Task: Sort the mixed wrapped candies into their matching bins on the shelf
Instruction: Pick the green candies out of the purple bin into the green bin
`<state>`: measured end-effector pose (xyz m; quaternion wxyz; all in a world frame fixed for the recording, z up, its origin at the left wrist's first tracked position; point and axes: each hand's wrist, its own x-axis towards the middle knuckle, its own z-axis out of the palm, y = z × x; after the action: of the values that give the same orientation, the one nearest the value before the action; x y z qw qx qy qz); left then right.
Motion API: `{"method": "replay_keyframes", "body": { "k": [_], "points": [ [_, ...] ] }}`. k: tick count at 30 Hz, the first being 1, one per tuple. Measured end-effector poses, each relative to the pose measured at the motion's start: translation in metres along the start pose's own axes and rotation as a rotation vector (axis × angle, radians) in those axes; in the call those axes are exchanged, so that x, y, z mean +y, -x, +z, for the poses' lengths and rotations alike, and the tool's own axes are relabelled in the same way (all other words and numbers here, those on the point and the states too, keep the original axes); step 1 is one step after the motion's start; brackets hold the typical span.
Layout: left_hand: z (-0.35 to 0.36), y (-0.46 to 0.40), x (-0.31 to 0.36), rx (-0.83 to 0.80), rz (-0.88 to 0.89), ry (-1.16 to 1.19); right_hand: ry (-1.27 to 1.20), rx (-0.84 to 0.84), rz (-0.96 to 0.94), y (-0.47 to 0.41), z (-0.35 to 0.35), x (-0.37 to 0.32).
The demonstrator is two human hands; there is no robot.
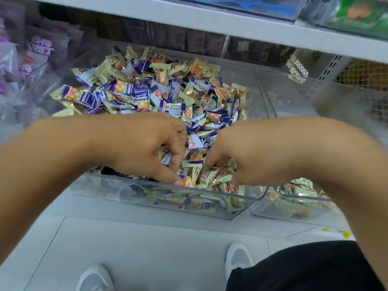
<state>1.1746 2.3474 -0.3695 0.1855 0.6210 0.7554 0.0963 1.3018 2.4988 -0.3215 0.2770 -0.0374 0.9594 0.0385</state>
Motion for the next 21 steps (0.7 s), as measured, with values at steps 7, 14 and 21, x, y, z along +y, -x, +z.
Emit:
{"method": "replay_keyframes", "body": {
  "k": [7, 14, 21],
  "points": [
    [-0.002, 0.004, -0.017, 0.028, -0.058, 0.001, 0.055, -0.158, 0.036, -0.028, 0.008, -0.006],
    [0.008, 0.000, -0.020, 0.152, -0.022, 0.093, -0.489, -0.095, 0.032, -0.040, 0.009, 0.010],
    [0.013, 0.000, -0.014, 0.147, -0.026, 0.030, -0.403, 0.137, -0.023, -0.038, 0.006, 0.017]
  ]
}}
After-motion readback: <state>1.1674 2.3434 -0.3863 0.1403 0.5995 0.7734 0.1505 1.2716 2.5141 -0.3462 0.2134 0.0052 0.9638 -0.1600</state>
